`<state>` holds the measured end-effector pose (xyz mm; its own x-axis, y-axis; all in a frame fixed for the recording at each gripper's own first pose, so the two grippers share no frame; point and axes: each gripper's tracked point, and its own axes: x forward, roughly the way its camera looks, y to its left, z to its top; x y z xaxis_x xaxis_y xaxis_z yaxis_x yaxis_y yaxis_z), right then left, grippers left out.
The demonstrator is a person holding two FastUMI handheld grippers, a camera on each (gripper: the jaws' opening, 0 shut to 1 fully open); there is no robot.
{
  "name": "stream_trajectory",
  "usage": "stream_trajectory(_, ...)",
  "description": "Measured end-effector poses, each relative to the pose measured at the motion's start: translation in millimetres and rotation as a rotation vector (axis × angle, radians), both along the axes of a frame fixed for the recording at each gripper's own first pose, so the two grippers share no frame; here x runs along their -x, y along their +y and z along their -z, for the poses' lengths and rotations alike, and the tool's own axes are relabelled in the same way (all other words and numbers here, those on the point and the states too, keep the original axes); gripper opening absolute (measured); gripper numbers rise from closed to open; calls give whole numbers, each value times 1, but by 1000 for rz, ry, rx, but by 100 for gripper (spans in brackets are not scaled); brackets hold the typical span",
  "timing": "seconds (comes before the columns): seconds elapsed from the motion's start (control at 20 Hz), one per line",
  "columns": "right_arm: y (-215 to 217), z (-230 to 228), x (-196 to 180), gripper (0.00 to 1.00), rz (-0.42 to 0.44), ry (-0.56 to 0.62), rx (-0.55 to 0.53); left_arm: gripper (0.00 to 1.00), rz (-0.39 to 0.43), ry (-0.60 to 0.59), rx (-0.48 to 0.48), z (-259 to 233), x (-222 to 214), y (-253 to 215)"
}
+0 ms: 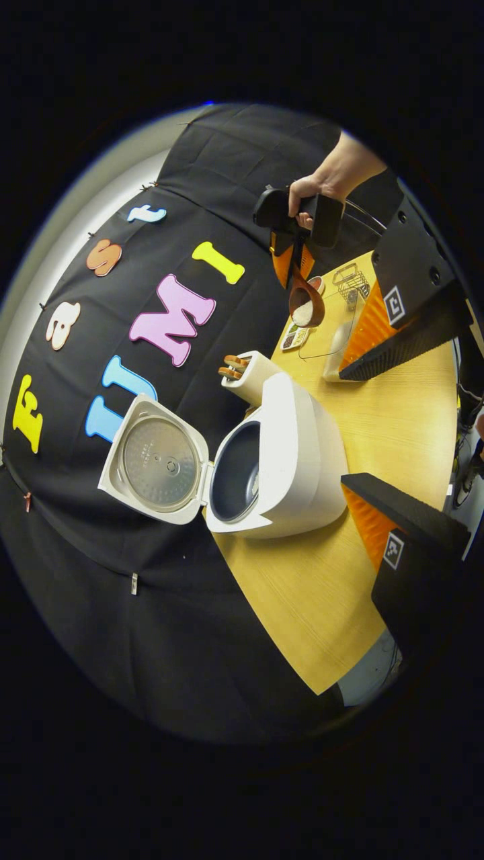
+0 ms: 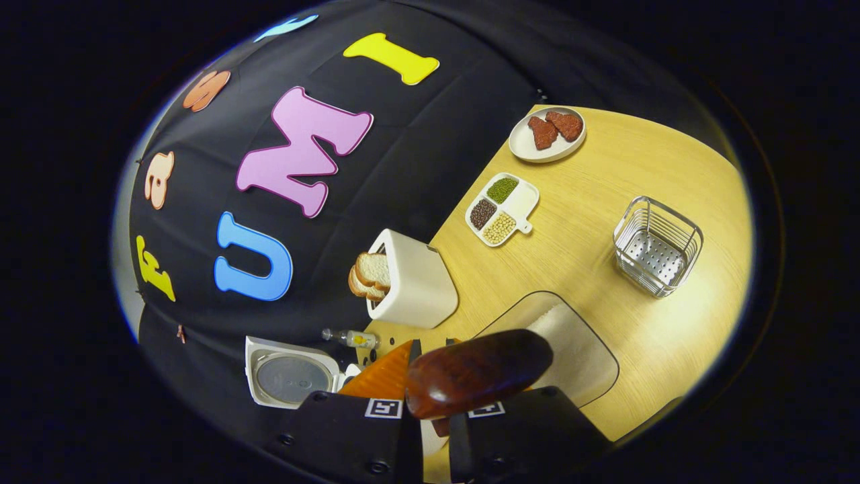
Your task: Close the left gripper, press the button to open the rice cooker; take a wooden spoon from the chopstick holder with the right hand, scoop a spoonful of rice and pour it into the rice cooker, then put the wooden spoon back into the chopstick holder.
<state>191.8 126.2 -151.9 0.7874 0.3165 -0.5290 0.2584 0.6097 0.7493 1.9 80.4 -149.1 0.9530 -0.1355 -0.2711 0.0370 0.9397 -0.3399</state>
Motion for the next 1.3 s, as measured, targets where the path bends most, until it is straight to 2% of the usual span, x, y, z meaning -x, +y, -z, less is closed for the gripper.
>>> stream_trajectory(0.4, 54, -41, -12, 15, -17, -2, -198, 96, -35, -11, -18, -4, 3, 22)
stream_trajectory(0.55, 81, -55, -15, 15, -42, -12, -234, 96, -46, -16, -5, -6, 5, 28)
stream_trajectory(0.8, 141, -72, -18, 14, -120, -51, -233, 96, -78, -34, 15, -8, 9, 46)
stream_trajectory(1.1, 230, -84, -19, 14, -235, -131, -188, 96, -153, -10, 44, 8, 26, 80)
stream_trajectory(1.3, 276, -77, -26, 14, -295, -196, -111, 96, -202, -21, 37, 8, 43, 99)
